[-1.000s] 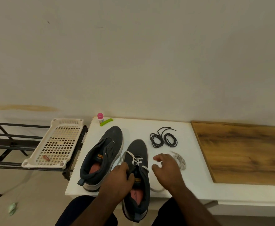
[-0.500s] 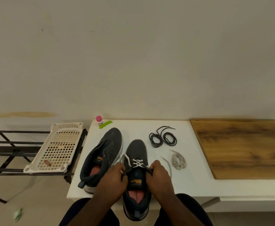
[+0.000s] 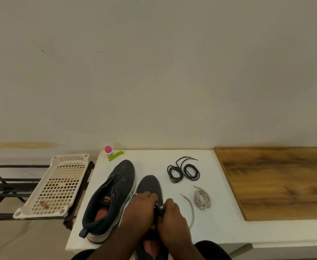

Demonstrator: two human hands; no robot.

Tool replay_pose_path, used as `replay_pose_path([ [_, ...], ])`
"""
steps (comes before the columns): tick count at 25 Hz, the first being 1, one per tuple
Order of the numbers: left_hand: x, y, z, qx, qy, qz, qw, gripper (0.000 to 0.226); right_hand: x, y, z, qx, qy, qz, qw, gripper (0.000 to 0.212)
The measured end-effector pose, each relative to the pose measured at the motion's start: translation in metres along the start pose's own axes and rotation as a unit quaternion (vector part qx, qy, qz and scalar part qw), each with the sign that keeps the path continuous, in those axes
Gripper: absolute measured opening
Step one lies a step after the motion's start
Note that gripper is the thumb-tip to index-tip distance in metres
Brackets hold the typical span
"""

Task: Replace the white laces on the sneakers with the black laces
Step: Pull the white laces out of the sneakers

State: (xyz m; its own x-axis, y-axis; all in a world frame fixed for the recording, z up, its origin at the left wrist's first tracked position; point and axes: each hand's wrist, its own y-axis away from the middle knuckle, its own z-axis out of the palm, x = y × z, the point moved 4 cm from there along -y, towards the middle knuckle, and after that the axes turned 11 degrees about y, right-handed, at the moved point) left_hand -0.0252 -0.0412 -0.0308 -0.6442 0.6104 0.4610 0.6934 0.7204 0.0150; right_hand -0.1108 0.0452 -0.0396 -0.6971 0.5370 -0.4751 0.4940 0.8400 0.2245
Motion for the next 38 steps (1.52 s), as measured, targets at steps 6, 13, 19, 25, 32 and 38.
replay_pose_path([
  [6, -0.019, -0.007, -0.018, 0.03, 0.145, -0.074, 0.986, 0.01, -0.001, 0.0, 0.0, -0.026, 0.001, 0.022, 0.999, 0.007],
  [13, -0.017, 0.001, -0.017, 0.002, 0.129, -0.023, 0.991, 0.026, -0.009, 0.001, 0.002, -0.022, 0.015, 0.054, 0.998, 0.011],
  [19, -0.01, -0.008, -0.025, -0.065, 0.024, -0.005, 0.998, 0.017, -0.008, -0.003, 0.004, -0.024, 0.03, 0.071, 0.997, 0.012],
  [25, -0.047, 0.004, -0.042, 0.021, 0.121, -0.077, 0.989, 0.015, -0.01, -0.001, 0.005, -0.03, 0.036, 0.048, 0.998, 0.012],
  [32, -0.019, -0.007, -0.047, -0.038, -0.025, -0.052, 0.998, 0.019, -0.002, 0.001, 0.009, -0.037, 0.028, 0.016, 0.999, 0.014],
  [38, -0.036, -0.003, -0.055, -0.014, -0.049, -0.081, 0.995, 0.025, -0.003, -0.001, 0.015, -0.033, 0.042, 0.022, 0.998, 0.012],
])
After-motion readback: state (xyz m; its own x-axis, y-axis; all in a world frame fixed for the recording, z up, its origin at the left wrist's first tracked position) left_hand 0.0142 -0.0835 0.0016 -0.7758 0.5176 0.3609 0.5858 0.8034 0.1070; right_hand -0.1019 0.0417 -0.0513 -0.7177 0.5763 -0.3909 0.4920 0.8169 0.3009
